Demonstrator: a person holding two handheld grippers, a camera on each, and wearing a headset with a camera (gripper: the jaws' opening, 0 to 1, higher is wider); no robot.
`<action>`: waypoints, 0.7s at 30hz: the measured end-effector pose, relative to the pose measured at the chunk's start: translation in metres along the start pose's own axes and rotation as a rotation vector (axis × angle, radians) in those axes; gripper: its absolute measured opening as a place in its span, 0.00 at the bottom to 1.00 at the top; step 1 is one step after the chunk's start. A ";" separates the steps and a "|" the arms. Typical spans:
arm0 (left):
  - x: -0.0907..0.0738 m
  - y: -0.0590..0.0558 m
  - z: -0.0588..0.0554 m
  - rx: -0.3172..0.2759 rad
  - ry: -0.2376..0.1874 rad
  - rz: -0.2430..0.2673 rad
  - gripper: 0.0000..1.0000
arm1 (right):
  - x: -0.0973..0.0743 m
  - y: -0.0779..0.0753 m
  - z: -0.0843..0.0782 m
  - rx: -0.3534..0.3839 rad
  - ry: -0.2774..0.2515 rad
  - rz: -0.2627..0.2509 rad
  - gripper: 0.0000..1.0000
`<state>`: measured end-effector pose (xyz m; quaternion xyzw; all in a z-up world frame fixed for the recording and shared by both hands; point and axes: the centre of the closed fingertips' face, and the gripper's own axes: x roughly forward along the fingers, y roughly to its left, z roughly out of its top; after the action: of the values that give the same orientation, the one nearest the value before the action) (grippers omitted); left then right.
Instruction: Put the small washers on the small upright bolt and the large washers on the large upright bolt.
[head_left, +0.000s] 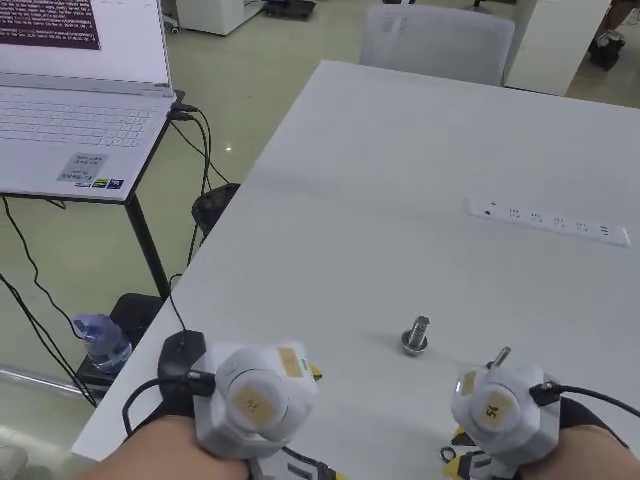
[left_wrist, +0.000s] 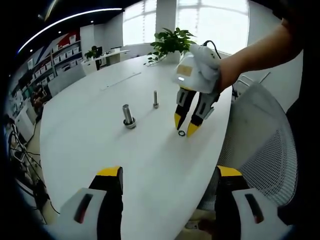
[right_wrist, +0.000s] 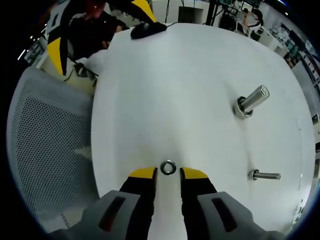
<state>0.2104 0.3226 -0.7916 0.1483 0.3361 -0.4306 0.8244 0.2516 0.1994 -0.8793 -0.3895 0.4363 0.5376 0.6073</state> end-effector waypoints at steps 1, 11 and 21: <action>0.000 0.000 0.000 0.003 0.001 0.000 0.74 | 0.000 0.000 0.000 -0.004 -0.001 -0.001 0.21; 0.000 0.002 0.001 -0.006 -0.009 0.006 0.74 | 0.001 -0.001 0.000 0.011 0.005 -0.017 0.20; 0.000 0.003 -0.003 -0.013 -0.006 0.006 0.73 | 0.003 0.000 0.003 -0.011 0.057 -0.027 0.15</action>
<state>0.2120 0.3260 -0.7940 0.1424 0.3360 -0.4264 0.8277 0.2522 0.2028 -0.8813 -0.4140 0.4453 0.5203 0.5997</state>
